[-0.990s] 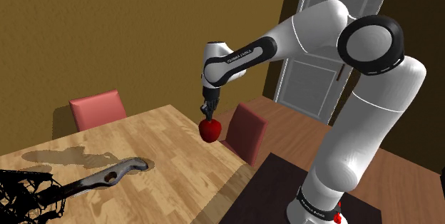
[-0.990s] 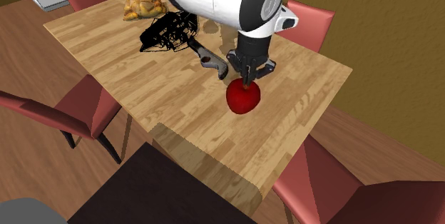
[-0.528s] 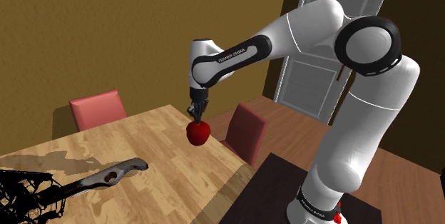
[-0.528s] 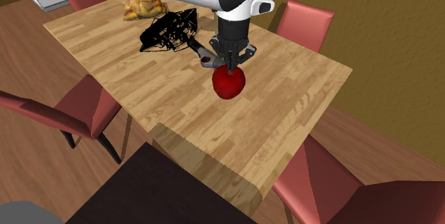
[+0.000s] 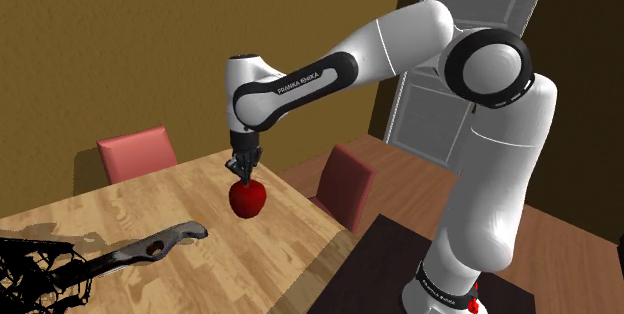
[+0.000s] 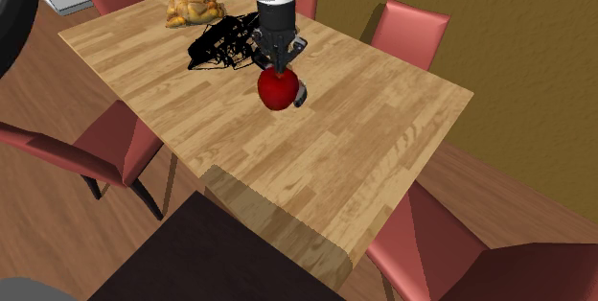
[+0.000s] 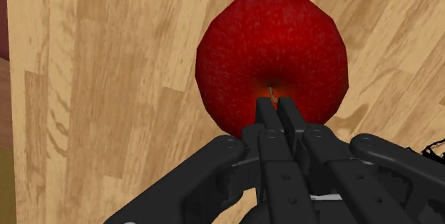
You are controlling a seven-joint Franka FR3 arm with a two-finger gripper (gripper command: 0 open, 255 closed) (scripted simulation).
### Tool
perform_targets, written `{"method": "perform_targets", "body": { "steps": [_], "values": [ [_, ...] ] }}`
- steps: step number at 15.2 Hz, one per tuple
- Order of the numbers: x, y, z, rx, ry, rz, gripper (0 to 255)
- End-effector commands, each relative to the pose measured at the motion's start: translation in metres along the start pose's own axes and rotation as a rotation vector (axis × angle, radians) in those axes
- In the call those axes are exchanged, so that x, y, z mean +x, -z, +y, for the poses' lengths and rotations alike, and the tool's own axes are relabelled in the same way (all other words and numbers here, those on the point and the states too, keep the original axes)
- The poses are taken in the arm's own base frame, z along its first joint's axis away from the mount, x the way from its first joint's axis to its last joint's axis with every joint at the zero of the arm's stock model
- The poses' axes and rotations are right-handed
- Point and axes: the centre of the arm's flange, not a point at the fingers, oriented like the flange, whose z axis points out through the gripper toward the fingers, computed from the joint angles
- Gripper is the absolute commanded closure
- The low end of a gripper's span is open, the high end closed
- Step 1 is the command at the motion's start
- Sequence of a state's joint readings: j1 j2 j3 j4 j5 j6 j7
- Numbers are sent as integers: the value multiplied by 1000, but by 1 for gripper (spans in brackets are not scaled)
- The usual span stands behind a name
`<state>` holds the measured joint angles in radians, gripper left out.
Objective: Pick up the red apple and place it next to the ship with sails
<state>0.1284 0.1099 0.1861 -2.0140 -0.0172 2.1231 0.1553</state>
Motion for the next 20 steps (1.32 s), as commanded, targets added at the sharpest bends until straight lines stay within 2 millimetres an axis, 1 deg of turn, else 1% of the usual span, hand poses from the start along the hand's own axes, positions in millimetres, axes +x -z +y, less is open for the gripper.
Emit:
{"method": "perform_targets", "body": {
  "steps": [1,18,20],
  "values": [
    [8,0,-25,0,-2,0,255],
    [93,-1,-232,0,-2,0,255],
    [93,-12,-232,0,-2,0,255]
  ]
}}
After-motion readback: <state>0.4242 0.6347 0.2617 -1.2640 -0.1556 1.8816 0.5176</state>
